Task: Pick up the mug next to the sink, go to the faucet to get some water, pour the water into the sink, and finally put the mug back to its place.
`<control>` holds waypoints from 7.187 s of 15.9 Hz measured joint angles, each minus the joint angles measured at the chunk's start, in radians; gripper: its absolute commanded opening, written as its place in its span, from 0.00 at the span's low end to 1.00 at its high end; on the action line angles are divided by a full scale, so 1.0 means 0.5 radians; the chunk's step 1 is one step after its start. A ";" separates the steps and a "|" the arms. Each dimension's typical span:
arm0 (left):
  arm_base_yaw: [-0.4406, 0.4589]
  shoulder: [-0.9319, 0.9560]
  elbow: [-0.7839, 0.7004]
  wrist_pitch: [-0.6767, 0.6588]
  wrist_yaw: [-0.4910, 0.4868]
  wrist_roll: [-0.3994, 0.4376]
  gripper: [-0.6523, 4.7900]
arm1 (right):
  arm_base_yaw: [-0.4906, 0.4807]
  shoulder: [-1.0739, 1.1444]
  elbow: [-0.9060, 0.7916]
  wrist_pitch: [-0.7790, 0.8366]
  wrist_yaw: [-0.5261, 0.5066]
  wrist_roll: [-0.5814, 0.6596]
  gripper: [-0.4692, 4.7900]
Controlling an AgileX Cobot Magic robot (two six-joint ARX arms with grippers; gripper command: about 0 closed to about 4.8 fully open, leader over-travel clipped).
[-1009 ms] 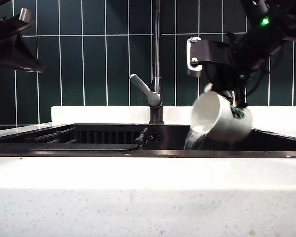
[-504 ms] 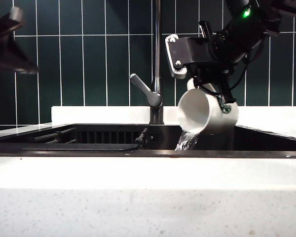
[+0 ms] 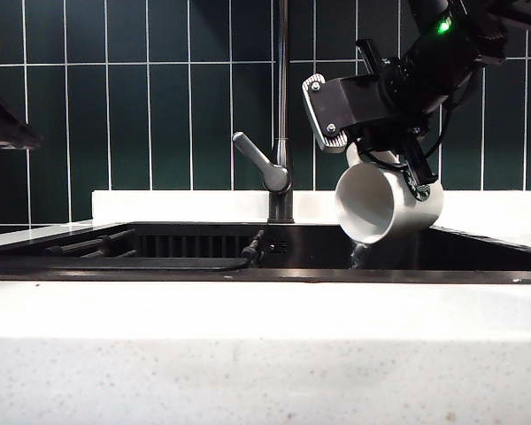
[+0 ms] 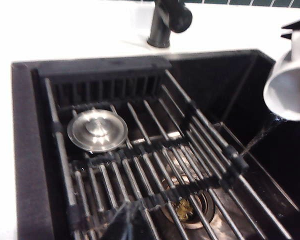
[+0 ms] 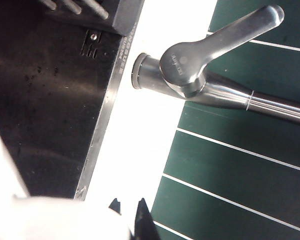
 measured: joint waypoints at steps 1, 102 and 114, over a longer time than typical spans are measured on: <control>0.000 0.000 0.000 0.002 0.000 0.000 0.11 | 0.000 0.000 0.000 -0.008 0.000 0.000 0.09; -0.001 -0.690 -0.001 -0.698 -0.089 -0.050 0.11 | -0.963 -2.188 -1.326 -0.588 -0.034 3.384 0.22; -0.001 -0.690 -0.002 -0.701 -0.089 -0.050 0.11 | -0.963 -2.840 -1.524 -0.876 -0.076 3.492 0.09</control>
